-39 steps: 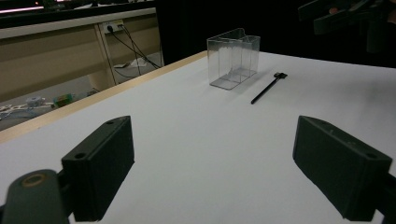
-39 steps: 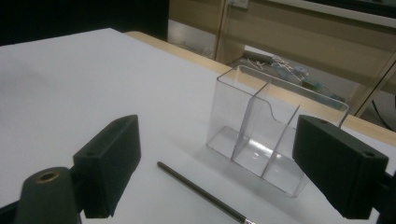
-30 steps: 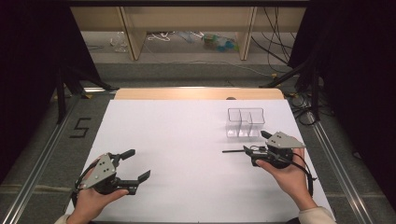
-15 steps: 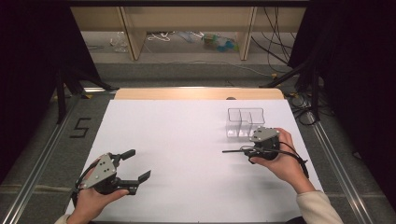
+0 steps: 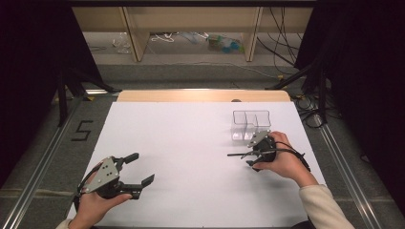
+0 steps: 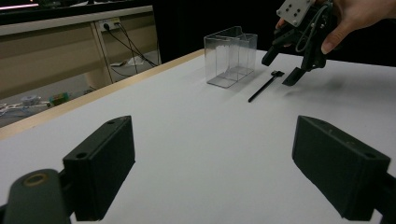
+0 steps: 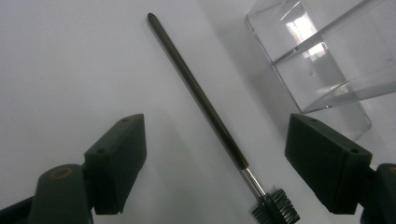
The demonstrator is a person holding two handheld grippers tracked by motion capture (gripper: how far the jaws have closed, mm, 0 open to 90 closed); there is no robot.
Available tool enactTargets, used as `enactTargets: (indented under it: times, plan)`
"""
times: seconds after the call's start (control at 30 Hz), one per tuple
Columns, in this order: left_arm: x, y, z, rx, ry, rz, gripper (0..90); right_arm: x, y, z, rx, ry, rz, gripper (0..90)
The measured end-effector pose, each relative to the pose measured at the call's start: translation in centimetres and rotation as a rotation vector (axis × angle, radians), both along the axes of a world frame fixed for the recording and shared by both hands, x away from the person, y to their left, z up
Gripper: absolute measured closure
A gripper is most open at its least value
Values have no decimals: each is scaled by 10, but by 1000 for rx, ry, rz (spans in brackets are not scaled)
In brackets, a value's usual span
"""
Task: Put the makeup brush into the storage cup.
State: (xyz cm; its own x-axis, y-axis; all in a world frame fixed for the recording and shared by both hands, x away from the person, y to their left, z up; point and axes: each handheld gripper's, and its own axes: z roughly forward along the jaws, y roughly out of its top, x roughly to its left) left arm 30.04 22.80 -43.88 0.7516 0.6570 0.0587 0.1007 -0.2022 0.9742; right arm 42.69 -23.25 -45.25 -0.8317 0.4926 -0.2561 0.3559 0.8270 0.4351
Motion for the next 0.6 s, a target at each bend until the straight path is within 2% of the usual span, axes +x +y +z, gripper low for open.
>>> enactTargets:
  times: [0.07, 0.2, 0.23, 0.27, 0.6]
  plan:
    - [0, 0, 0, 0, 0, 0, 130, 4, 1, 0, -19, 12, 14, 223]
    - [0, 0, 0, 5, -5, -3, 130, 8, 3, -1, -24, 38, 25, 235]
    - [1, 0, 0, -1, -7, -5, 131, 10, 4, -2, -23, 28, 32, 236]
    - [1, 0, 0, -2, -5, -4, 131, 12, 5, -2, -24, 48, 36, 236]
    - [0, 0, 0, 0, -1, -1, 131, 22, 6, -7, -44, 110, 43, 238]
